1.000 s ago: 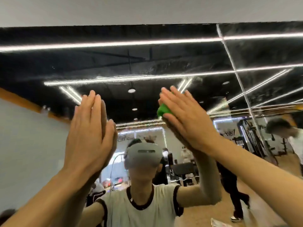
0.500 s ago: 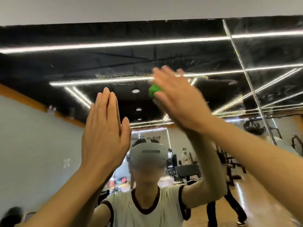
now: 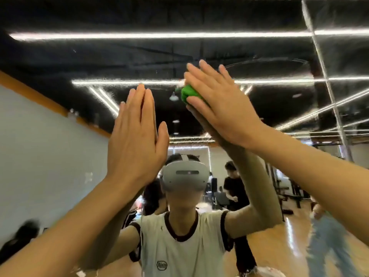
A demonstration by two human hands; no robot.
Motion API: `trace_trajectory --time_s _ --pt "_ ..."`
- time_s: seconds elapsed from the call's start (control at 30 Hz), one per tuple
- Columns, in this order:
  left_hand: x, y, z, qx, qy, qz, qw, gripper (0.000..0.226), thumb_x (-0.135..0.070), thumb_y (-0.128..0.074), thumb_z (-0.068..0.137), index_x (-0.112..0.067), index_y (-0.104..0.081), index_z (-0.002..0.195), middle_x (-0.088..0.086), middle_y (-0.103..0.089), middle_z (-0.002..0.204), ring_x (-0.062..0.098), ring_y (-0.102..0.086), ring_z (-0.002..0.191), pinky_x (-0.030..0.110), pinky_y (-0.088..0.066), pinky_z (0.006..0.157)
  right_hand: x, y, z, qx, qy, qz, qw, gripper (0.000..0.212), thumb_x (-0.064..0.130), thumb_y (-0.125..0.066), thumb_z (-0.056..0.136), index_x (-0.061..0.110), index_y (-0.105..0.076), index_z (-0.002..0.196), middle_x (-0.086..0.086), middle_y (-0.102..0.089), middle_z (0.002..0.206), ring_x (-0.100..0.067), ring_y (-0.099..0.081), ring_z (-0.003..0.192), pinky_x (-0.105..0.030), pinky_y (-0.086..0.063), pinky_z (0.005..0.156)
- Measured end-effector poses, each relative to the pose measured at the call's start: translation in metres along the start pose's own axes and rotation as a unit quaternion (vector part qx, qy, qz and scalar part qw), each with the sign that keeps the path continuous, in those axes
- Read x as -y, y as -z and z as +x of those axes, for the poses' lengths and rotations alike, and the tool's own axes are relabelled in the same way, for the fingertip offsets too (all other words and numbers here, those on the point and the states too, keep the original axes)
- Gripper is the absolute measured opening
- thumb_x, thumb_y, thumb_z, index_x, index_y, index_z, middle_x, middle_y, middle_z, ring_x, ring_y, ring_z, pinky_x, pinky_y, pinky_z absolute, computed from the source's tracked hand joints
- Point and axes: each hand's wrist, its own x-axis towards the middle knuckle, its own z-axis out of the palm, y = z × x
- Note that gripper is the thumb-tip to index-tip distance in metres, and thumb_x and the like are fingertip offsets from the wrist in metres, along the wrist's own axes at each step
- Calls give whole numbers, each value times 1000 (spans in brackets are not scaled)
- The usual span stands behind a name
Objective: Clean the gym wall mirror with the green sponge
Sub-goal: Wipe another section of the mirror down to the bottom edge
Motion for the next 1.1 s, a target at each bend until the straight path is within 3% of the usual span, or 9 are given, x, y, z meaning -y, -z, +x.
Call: trace_trajectory --time_s 0.17,0.27,0.33,0.4,0.5,0.73,0.83,1.0,1.1 --pt "-2 1 1 -8 12 -11 1000 67 -38 -31 102 -4 -22 159 12 -18 168 25 -14 155 38 -8 127 -106 31 -55 -63 -225 -35 972 54 36 -26 107 5 -44 147 -15 -38 157 -32 -26 150 -51 -8 125" --pt "-4 1 -1 -8 14 -11 1000 67 -37 -32 103 -4 -21 160 13 -18 168 27 -14 155 39 -9 126 -98 31 -56 -85 -345 -56 933 49 29 -26 109 5 -40 149 -14 -35 159 -31 -21 152 -49 -6 125" --pt "-5 1 -1 -5 15 -16 1000 67 -36 -33 103 -4 -20 160 13 -18 167 28 -14 155 39 -8 126 -54 20 -42 -81 -305 -35 948 52 31 -25 109 8 -35 155 -11 -28 164 -28 -15 154 -43 -2 125" --pt "-5 2 0 -4 10 -19 1000 66 -35 -33 103 -2 -20 159 15 -19 167 29 -15 155 40 -8 126 -12 5 -31 -50 -144 4 988 54 35 -26 108 8 -39 153 -11 -32 162 -28 -19 153 -41 -4 124" --pt "-8 5 0 -3 9 -21 1000 67 -34 -35 102 -1 -22 158 16 -19 166 31 -16 154 44 -10 127 -18 7 -30 33 34 19 999 52 36 -31 107 11 -42 152 -10 -33 162 -27 -20 153 -36 -4 124" --pt "-63 -13 17 14 -52 -60 997 67 -35 -31 102 -1 -20 159 16 -16 167 27 -10 156 39 -8 128 -104 35 -66 -75 -285 26 955 47 31 -33 110 16 -37 154 -10 -20 166 -26 -9 155 -42 2 126" --pt "-81 -26 21 8 -55 -69 996 67 -34 -33 103 0 -19 159 17 -17 167 29 -12 155 38 -6 126 -71 27 -98 -65 -216 57 972 45 28 -36 109 15 -41 152 -8 -27 164 -25 -12 155 -37 2 126" --pt "-79 -39 16 -6 -69 -37 997 66 -32 -39 106 2 -18 158 20 -15 167 31 -11 155 38 -3 125 -40 38 -201 64 -20 16 998 52 40 -28 110 13 -35 153 -11 -28 163 -25 -13 154 -41 -1 127" --pt "-78 -41 17 -8 -73 -31 997 66 -32 -36 106 3 -17 158 21 -15 166 33 -11 155 39 -3 126 -68 45 -176 73 -37 17 996 52 37 -32 109 11 -33 154 -9 -27 163 -23 -11 154 -39 0 127"
